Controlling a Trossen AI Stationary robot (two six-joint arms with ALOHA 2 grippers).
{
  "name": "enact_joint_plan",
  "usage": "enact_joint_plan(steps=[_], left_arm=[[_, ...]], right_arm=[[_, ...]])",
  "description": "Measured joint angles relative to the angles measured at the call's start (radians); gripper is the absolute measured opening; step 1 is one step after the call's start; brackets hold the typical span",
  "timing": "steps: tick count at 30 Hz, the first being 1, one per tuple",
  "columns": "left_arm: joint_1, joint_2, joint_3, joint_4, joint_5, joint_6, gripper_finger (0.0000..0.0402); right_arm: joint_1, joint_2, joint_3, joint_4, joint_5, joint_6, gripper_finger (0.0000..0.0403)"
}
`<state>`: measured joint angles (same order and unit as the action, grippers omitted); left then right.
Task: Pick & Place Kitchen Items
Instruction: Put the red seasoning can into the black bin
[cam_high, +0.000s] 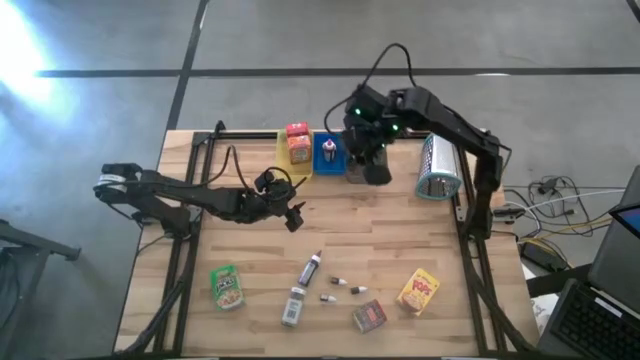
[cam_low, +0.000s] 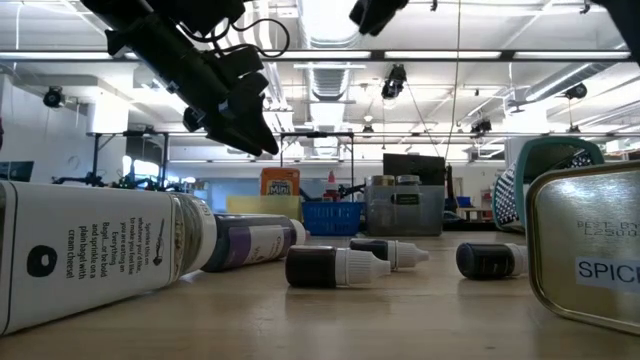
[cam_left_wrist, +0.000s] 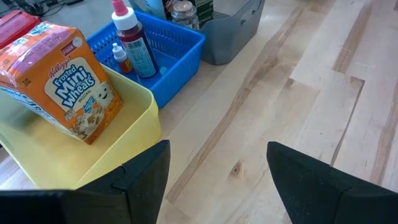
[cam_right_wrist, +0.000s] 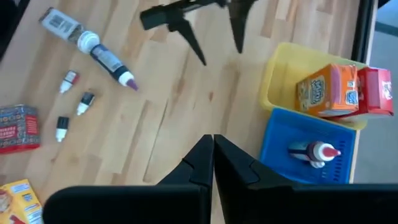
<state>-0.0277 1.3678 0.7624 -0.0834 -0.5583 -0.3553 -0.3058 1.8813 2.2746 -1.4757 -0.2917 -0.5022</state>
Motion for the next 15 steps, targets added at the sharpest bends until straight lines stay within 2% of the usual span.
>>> enact_joint_plan(steps=[8,15], left_arm=[[0.000,0.000,0.000,0.000,0.000,0.000,0.0273],[0.000,0.000,0.000,0.000,0.000,0.000,0.0273]], right_arm=[[0.148,-0.129,-0.199,0.056,0.183,0.094,0.0008],[0.243,-0.303,-0.435,0.172,0.227,0.217,0.0008]])
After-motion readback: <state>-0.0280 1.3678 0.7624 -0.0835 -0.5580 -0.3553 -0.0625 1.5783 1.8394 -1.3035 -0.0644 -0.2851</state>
